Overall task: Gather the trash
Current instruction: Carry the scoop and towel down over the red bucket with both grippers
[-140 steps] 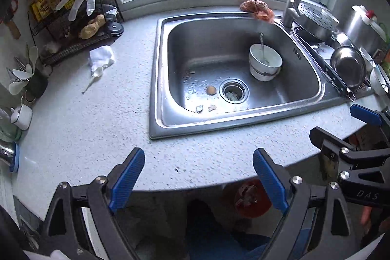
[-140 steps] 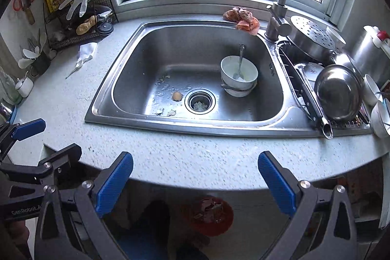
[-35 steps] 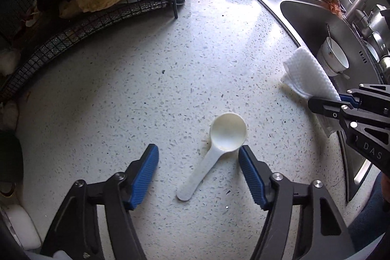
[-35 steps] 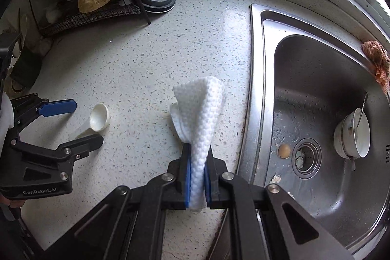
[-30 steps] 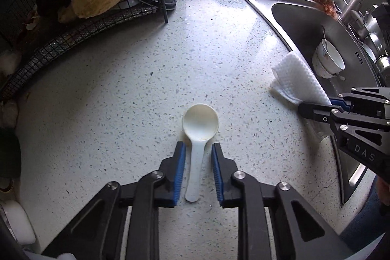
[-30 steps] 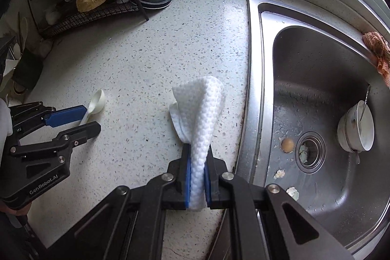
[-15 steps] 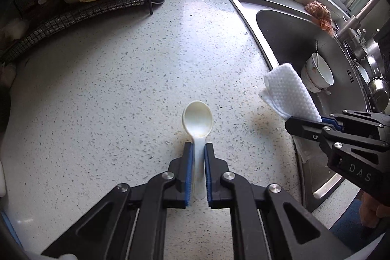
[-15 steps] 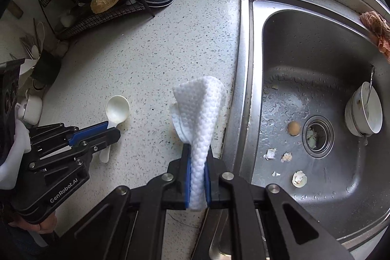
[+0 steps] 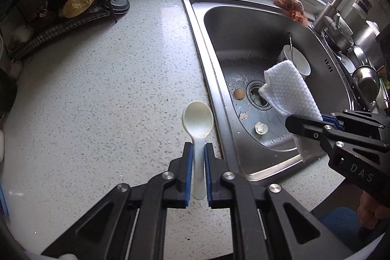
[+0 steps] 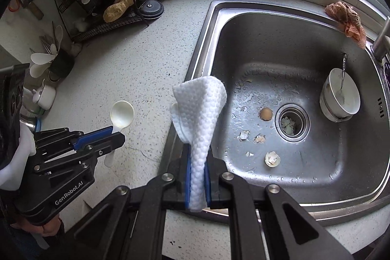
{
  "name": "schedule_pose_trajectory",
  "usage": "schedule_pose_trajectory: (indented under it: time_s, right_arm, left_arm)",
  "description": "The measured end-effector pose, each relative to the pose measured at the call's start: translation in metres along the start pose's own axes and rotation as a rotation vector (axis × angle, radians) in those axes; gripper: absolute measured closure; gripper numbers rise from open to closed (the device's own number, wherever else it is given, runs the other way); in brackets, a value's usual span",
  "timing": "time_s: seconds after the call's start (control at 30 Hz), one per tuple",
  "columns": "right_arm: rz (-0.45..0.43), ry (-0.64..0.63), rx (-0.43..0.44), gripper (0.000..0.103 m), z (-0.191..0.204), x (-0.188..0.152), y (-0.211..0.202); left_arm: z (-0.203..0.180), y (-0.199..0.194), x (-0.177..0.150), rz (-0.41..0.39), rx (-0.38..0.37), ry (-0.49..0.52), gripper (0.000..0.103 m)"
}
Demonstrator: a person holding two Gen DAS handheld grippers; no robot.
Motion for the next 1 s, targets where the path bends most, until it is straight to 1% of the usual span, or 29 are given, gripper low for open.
schedule_pose_trajectory:
  time_s: [0.23, 0.33, 0.57, 0.7, 0.83, 0.93, 1.0]
  right_arm:
    - [-0.011, -0.007, -0.028, 0.095, -0.03, -0.054, -0.035]
    - [-0.019, 0.0, -0.026, 0.095, -0.042, -0.08, -0.052]
    - [-0.037, -0.016, -0.047, 0.095, -0.065, -0.129, -0.086]
    - [-0.04, -0.009, -0.059, 0.095, -0.074, -0.158, -0.104]
    - [-0.025, 0.005, -0.08, 0.095, -0.083, -0.194, -0.116]
    - [-0.006, 0.026, -0.103, 0.095, -0.09, -0.218, -0.12]
    - [0.003, 0.053, -0.108, 0.095, -0.095, -0.233, -0.121]
  left_arm:
    - [-0.057, -0.012, -0.042, -0.009, 0.001, 0.018, 0.095]
    - [-0.084, -0.018, -0.062, -0.02, -0.002, 0.028, 0.095]
    - [-0.138, -0.031, -0.103, -0.041, -0.001, 0.021, 0.095]
    - [-0.169, -0.036, -0.13, -0.04, -0.005, 0.039, 0.095]
    - [-0.192, -0.031, -0.155, -0.012, -0.021, 0.055, 0.095]
    - [-0.209, -0.026, -0.172, 0.007, -0.034, 0.085, 0.095]
    - [-0.22, -0.024, -0.182, 0.0, -0.039, 0.115, 0.095]
Point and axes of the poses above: each gripper's, at about its wrist camera, not at the fingertips, and y roughly the way its jaws point, z to its left, x to its top, the point moved 6 cm from there along y, roughly the way its jaws point, and after that the axes turned 10 degrees about -y, right-handed, at the moved point
